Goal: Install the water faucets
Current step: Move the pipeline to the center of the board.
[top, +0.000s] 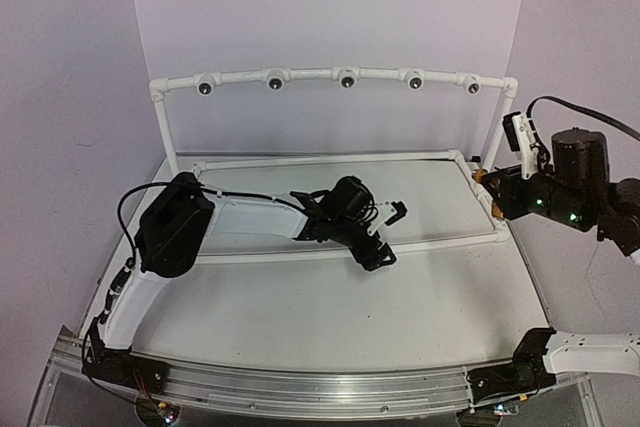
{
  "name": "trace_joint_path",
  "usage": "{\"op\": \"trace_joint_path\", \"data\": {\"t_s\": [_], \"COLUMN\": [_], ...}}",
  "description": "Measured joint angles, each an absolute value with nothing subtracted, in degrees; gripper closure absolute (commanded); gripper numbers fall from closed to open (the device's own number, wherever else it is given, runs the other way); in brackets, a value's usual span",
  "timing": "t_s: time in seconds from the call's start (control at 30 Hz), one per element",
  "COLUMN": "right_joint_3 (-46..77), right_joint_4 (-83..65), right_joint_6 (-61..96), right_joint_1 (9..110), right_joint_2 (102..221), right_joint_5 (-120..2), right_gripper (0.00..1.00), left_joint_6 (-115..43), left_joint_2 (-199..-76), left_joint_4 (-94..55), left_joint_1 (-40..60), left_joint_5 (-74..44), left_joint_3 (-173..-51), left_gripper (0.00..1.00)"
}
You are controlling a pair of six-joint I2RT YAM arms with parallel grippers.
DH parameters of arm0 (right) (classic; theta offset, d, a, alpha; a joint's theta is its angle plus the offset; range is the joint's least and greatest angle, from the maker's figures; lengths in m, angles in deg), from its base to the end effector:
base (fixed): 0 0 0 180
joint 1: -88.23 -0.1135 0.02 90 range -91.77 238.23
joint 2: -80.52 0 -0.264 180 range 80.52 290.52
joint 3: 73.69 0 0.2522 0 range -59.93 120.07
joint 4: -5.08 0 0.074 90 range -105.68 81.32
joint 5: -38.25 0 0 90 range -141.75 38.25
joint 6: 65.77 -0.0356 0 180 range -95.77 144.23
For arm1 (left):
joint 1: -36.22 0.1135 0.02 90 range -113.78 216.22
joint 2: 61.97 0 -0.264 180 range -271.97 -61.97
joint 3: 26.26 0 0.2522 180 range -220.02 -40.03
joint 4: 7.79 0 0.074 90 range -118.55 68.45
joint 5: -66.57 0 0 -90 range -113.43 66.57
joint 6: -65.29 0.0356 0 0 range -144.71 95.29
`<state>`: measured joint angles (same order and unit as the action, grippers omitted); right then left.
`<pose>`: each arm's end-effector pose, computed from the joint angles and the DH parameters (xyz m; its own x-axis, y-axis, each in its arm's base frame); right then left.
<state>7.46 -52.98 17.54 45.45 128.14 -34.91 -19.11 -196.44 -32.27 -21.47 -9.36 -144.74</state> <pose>0.1175 0.0947 0.4030 -0.3558 -0.1774 -0.9176 -0.4180 0.9083 -0.0135 0.2759 -0.4525 0.1620 -0.2556 0.5813 -0.7725 0.9481 0.3069 -0.0828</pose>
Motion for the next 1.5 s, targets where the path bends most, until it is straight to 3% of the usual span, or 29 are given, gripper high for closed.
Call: {"op": "trace_joint_path", "data": {"t_s": [0.2,0.37,0.43,0.63,0.73,0.9,1.03,1.5], "right_joint_3": [7.5,7.5,7.5,8.5,8.5,8.5,8.3,2.8], "right_joint_4": [-53.4,-53.8,-53.9,-54.7,-55.0,-54.9,-52.8,-34.8], "right_joint_6": [18.9,19.5,19.7,20.0,21.2,27.3,35.9,69.2], "right_joint_1": [45.4,45.4,45.4,45.4,45.4,45.4,45.4,47.6], "right_joint_2": [125.3,124.4,124.5,127.1,129.8,136.0,138.0,143.4], "right_joint_5": [-36.8,-37.1,-37.1,-32.1,-25.5,-17.7,-16.7,-16.1], "right_gripper": [0.96,0.93,0.98,1.0,1.0,1.0,1.0,1.0], "left_joint_6": [-12.5,-10.2,-9.2,-6.9,-6.5,-7.0,-4.6,-8.1], "left_joint_2": [-204.7,-207.2,-208.3,-210.3,-210.3,-208.0,-204.6,-192.1], "left_joint_4": [-34.7,-36.2,-36.4,-36.1,-36.0,-32.5,-29.0,-25.4], "left_joint_1": [-22.9,-22.1,-21.7,-21.6,-21.7,-22.0,-22.0,-22.3], "left_joint_5": [-13.9,-15.8,-16.1,-16.8,-17.5,-17.7,-17.1,-13.5], "left_joint_3": [-154.3,-157.9,-158.9,-160.8,-160.5,-155.1,-148.7,-128.0], "left_gripper": [0.14,0.2,0.2,0.32,0.44,0.68,0.81,0.92]}}
